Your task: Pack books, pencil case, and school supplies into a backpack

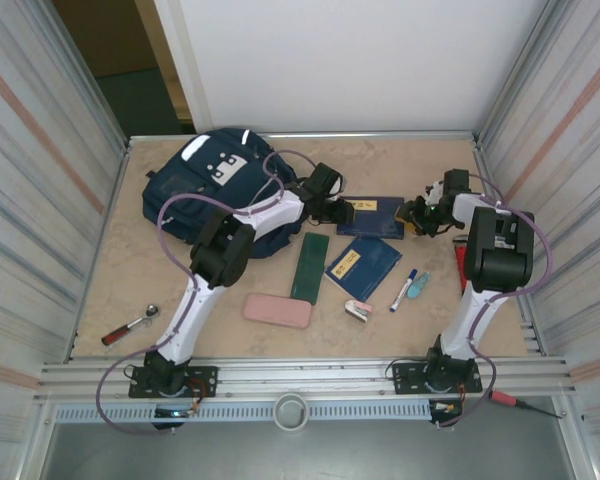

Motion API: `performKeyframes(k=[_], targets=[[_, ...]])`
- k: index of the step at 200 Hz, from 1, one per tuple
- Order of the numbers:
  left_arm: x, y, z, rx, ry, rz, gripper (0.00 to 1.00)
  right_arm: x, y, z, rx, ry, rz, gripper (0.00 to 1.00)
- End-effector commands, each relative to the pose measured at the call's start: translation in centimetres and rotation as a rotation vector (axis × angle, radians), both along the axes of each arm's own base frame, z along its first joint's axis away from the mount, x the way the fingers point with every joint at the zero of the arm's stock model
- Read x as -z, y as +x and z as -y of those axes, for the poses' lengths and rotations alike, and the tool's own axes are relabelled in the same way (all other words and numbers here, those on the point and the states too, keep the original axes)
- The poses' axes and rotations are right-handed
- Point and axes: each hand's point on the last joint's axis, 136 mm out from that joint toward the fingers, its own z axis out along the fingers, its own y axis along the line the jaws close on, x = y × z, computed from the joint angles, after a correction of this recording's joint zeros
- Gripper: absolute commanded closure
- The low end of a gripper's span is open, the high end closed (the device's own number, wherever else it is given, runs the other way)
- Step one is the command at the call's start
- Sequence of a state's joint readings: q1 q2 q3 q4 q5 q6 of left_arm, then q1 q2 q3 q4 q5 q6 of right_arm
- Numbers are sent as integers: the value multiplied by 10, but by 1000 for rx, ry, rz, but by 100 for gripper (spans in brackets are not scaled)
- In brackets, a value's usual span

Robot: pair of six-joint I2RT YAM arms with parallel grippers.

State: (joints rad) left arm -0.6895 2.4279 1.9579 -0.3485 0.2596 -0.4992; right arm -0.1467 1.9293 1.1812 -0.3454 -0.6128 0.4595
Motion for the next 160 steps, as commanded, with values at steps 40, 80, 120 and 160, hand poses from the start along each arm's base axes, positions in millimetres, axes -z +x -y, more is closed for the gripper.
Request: performKeyframes(k=[40,80,120,160], targets=[[-19,-13,20,80,-95,-34,61,-54,-2,-21,-28,139,137,100],[-65,0,2,53,-144,28,54,-86,-3,-5,96,173,215,100],[-140,-5,-37,-39,-248,127,39,-122,-1,-5,273,281,307,100],[-178,-37,-72,-199,-407,139,21,-170,-7,-32,381,308,432,100]])
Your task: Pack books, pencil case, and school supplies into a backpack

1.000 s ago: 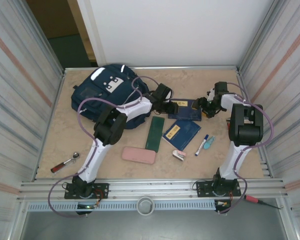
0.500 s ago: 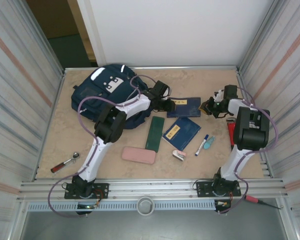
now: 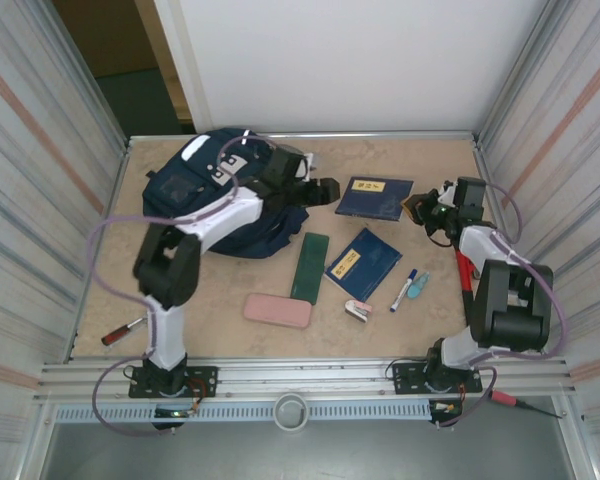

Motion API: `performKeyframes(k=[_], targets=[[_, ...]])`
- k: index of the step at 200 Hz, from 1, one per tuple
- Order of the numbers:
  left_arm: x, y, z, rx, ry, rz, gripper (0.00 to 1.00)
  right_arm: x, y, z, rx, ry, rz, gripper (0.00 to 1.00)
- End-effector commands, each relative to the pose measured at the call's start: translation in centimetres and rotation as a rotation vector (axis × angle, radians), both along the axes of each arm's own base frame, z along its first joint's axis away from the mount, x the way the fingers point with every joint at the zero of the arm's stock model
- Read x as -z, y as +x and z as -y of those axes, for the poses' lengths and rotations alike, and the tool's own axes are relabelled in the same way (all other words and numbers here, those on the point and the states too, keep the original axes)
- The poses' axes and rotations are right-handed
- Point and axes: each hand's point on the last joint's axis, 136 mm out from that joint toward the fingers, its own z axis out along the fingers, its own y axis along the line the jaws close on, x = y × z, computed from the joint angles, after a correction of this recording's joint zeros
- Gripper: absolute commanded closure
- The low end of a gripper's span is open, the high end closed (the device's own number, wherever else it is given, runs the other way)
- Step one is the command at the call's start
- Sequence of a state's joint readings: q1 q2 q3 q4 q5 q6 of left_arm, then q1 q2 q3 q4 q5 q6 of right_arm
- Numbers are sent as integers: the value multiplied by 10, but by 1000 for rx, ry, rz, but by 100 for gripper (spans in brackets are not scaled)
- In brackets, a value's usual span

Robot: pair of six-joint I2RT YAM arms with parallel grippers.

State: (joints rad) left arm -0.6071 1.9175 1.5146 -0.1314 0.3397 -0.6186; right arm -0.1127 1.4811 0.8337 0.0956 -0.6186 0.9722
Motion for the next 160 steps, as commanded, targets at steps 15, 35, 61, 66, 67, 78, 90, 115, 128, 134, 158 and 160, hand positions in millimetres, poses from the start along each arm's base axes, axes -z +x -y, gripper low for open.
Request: performKeyframes(k=[15,35,61,66,67,78,90,115,128,134,158,160], targets=[[-36,-23,-14,-127,-232,-16,18,-75,5,-29,131,94,191,100],[-42,-37,-14,-132,-305,-51,14,-89,-3,-49,153,105,236,100],[-51,-53,-7,-130,-369,-69,8,-100,-12,-70,160,138,282,100],[-52,-54,-5,-128,-378,-71,7,-102,-13,-73,161,145,286,100],[-52,-54,-5,-127,-380,-71,7,-103,-14,-74,161,147,289,100],[-55,-56,-3,-124,-402,-76,6,-105,-17,-81,155,164,302,100],[-58,-55,-1,-129,-428,-78,6,-108,-20,-88,149,185,311,100],[-58,-50,1,-140,-453,-85,6,-110,-27,-101,141,223,324,100],[-58,-48,3,-147,-466,-93,6,-113,-30,-106,139,243,332,100],[-57,-47,3,-149,-470,-95,7,-115,-32,-108,137,251,339,100],[-55,-44,1,-177,-482,-105,8,-122,-37,-114,128,261,356,100],[-55,-44,1,-179,-481,-105,8,-122,-37,-114,127,259,356,100]])
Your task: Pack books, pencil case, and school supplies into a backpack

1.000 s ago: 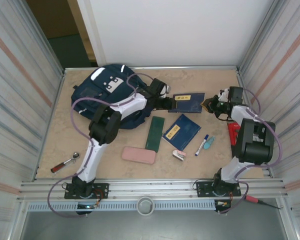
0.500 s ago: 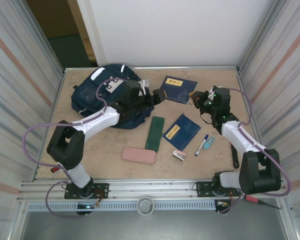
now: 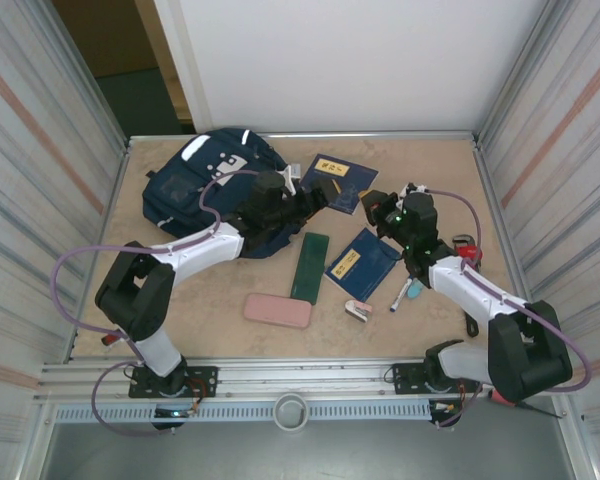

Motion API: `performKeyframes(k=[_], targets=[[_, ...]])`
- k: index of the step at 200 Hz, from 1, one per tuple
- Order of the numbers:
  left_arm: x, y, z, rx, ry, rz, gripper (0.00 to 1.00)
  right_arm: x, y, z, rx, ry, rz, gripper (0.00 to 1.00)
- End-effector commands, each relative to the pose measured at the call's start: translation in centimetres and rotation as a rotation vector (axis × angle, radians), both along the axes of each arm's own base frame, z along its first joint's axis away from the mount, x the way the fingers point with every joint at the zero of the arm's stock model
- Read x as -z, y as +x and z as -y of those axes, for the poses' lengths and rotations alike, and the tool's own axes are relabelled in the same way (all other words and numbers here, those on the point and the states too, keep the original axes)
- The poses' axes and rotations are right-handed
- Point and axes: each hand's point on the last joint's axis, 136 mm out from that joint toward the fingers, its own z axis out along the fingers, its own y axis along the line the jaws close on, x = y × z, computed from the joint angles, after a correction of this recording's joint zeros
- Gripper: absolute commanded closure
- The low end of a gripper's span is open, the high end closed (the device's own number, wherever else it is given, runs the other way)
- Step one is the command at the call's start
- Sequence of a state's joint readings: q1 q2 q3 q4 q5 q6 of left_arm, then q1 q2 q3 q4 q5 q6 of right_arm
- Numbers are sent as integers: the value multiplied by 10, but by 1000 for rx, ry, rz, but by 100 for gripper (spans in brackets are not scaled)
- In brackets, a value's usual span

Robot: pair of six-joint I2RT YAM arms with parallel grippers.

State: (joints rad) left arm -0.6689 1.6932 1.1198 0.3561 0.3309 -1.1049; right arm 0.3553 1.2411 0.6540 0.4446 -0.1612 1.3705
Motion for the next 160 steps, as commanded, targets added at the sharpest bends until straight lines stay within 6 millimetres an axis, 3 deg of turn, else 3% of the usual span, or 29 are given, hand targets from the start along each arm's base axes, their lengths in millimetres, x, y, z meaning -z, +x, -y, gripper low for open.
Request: performKeyframes(k=[1,57,113,136,160], targets=[[-15,5,-2,-37,-61,11,8,-49,-2,0,29,82,137,100],[0,5,-27,-168,-41,-36,6,-65,-6,0,33,95,176,100],[-27,21,-23,-149,-97,25,8,-77,-14,-19,-18,111,206,100],[-36,29,-23,-144,-146,35,22,-77,-18,-26,-33,106,210,100],[-44,35,-27,-149,-147,70,46,-61,-19,-29,-37,59,179,100]])
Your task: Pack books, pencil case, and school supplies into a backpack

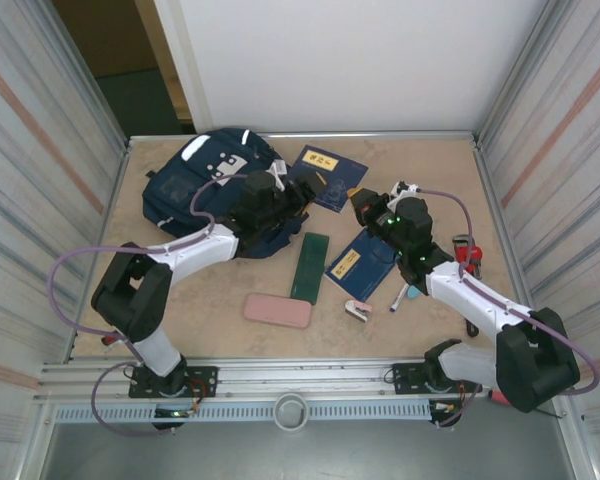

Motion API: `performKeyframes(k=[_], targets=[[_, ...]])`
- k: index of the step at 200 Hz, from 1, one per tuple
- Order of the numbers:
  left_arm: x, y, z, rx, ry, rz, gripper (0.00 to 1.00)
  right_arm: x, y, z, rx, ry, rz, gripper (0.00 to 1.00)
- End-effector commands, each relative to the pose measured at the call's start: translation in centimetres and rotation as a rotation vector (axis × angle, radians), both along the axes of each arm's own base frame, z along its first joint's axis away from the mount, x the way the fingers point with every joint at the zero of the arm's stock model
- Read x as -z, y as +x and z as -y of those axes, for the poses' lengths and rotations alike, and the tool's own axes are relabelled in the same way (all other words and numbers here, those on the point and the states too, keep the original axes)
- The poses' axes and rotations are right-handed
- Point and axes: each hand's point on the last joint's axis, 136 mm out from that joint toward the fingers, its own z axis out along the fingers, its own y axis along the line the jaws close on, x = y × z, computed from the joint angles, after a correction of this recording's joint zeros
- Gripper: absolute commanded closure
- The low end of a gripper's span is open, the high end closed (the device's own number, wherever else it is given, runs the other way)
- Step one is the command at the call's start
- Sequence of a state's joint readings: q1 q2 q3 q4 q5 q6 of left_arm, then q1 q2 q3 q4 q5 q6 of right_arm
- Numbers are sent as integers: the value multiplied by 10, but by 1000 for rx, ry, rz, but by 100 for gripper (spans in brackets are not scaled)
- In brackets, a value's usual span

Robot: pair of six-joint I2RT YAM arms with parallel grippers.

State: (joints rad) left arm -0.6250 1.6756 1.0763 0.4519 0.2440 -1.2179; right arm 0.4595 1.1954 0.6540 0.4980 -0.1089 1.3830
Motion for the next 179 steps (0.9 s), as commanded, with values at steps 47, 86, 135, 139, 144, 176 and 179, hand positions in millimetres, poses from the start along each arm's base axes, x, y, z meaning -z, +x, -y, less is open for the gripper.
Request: performKeyframes(k=[47,86,135,139,144,176,179], targets=[[-47,15,-19,-15,-10,210,82,4,-6,-1,-57,-243,44,100],[-72,4,-45,48,4,396,100,31,-22,31,-200,-546,-20,42],[-99,-42,-69,186,47,589,100,9,-31,21,-512,-315,75,1],[-100,-45,-70,194,46,595,100,5,-30,16,-523,-307,95,1],[-103,-49,-73,197,44,602,100,0,-30,9,-535,-302,127,1],[-115,-63,-80,189,13,600,100,-41,-32,-40,-601,-240,311,1],[-116,-63,-81,185,7,598,100,-42,-31,-43,-596,-232,315,1]])
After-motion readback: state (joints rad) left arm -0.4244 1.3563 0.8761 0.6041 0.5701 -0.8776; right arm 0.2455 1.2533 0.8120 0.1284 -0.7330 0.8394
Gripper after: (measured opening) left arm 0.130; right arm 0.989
